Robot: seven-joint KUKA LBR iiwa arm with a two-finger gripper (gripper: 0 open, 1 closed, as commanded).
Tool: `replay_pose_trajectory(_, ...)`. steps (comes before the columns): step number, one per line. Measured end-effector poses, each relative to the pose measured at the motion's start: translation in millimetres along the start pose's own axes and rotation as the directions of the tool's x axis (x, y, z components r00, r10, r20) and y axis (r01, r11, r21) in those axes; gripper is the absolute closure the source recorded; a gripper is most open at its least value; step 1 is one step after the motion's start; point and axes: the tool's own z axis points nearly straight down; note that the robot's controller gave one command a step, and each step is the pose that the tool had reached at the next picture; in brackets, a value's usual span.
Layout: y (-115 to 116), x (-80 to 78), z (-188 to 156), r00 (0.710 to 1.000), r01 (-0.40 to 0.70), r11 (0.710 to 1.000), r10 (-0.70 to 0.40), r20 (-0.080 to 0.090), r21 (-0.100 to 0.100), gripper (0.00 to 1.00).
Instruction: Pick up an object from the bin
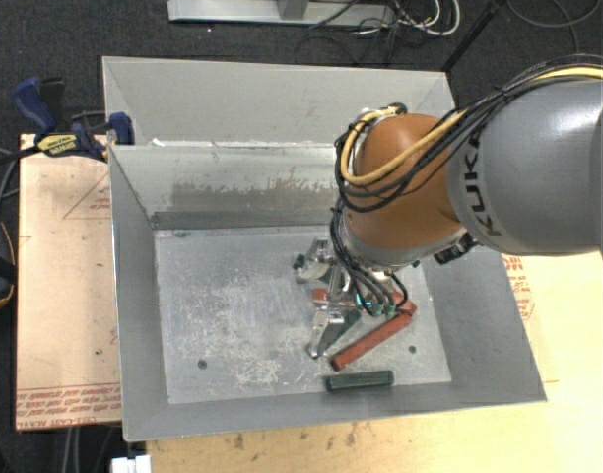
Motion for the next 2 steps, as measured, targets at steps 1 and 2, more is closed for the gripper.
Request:
replay_pose_trajectory(1,-0.4,-1.8,-4.0,1.000,-0.002,1.000,0.002,0.008,-0.001,0.00)
replay_pose_trajectory(2,-44.7,-10.6,15.0,0.998,0.065,0.998,-0.065,0.010,-0.001,0.00)
